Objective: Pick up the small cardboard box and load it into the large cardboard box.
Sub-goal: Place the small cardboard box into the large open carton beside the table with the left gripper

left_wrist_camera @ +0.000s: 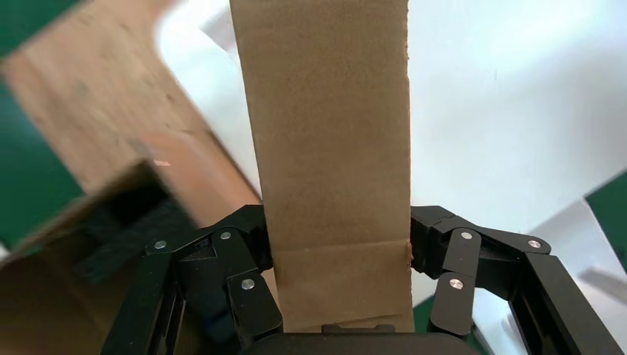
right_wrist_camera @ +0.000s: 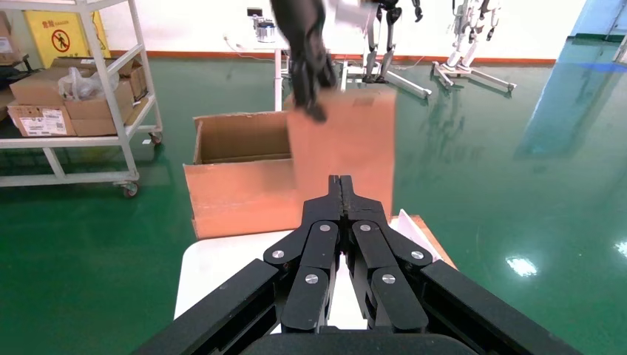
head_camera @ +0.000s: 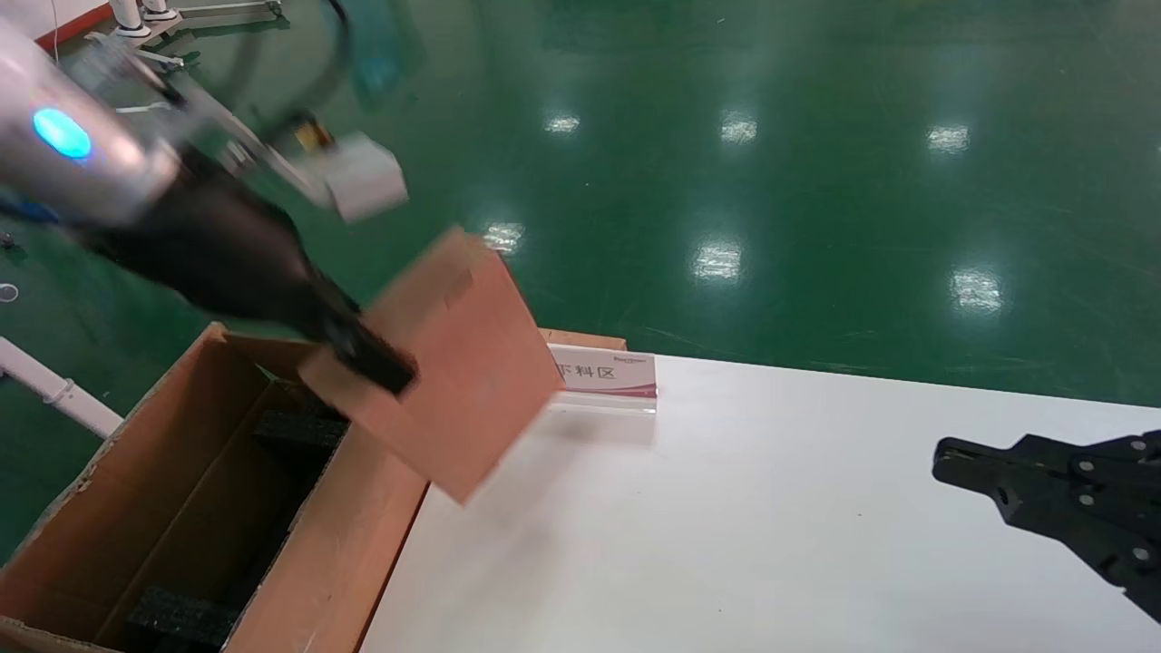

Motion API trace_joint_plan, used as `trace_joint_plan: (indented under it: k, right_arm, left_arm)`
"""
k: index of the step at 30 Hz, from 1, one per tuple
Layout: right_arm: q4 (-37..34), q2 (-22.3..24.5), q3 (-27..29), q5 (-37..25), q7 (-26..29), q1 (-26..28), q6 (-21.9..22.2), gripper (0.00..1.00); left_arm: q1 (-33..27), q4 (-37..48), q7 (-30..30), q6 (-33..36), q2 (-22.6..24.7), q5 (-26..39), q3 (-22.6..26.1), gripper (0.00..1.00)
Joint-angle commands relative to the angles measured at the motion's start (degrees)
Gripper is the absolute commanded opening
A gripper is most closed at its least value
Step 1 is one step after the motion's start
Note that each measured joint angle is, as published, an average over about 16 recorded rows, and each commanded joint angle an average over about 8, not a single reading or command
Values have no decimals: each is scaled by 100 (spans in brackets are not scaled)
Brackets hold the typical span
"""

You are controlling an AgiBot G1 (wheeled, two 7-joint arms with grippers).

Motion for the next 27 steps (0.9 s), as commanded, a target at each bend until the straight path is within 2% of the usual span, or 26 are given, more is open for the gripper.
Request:
trace_joint_plan:
  k: [1,6,7,15,22,27]
  right_arm:
    - [0,0,-1,0,0,0,0,28]
    - [0,1,-2,2,-1,1,1,91]
    - [0,1,-3,2,-1,1,1,100]
    - [0,2,-6,4,-3,1,2,100]
    - [0,3,-8,5,-4,2,3,100]
    - [0,4,-10,6,-5,2,4,100]
  left_arm:
    - [-291,148,5,170,-20,17,-96,0]
    - [-981,650,144,440,114,320,6,0]
    - [-1099,749,183,467,145,368,75,0]
    - [-1669,1535,652,527,372,529,1017,0]
    - [-1744,2208,1226,552,525,614,2159,0]
    - [-1692,2603,1530,554,476,267,2972,0]
